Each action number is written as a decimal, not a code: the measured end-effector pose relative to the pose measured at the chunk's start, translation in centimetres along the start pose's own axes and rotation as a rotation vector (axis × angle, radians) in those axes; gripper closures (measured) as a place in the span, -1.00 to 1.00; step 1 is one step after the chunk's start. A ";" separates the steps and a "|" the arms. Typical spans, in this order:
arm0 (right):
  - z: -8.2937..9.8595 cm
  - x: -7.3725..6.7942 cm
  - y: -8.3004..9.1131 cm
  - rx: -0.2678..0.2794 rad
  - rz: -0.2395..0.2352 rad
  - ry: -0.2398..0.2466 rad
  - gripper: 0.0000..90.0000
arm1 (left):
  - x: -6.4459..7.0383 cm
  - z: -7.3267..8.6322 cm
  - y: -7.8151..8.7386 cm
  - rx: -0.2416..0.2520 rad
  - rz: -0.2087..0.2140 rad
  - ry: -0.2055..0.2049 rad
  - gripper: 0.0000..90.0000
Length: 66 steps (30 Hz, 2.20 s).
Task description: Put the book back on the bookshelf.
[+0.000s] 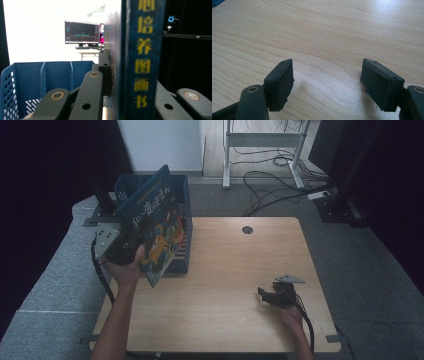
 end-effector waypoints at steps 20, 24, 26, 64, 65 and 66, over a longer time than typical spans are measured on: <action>0.0 0.0 0.0 0.002 0.004 -0.001 -0.41 | 0.1 -0.4 -2.8 -0.007 -0.033 -0.001 0.82; 0.0 0.0 0.0 0.002 0.006 -0.001 -0.41 | -0.1 -0.2 -3.4 -0.008 -0.045 -0.001 0.82; 0.0 0.0 0.0 0.002 0.008 -0.001 -0.42 | -0.1 -0.2 -3.6 -0.009 -0.047 0.000 0.82; 0.1 -0.3 -0.1 -0.013 0.040 0.023 -0.42 | 0.3 2.5 -9.2 -0.042 -0.110 -0.027 0.83; 0.1 -0.3 -0.1 -0.013 0.041 0.023 -0.42 | 0.3 2.5 -9.2 -0.042 -0.110 -0.027 0.83; 0.1 -0.3 -0.1 -0.013 0.042 0.025 -0.42 | 0.3 2.6 -9.4 -0.046 -0.113 -0.023 0.83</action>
Point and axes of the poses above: each handheld gripper's, and its own axes: y roughly backward along the jaws, z roughly out of its underside, x roughly to its right, the point moved 5 cm from there along -y, roughly forward along the jaws, and after that the axes turned 11 degrees about -z, right-handed, at the moved point
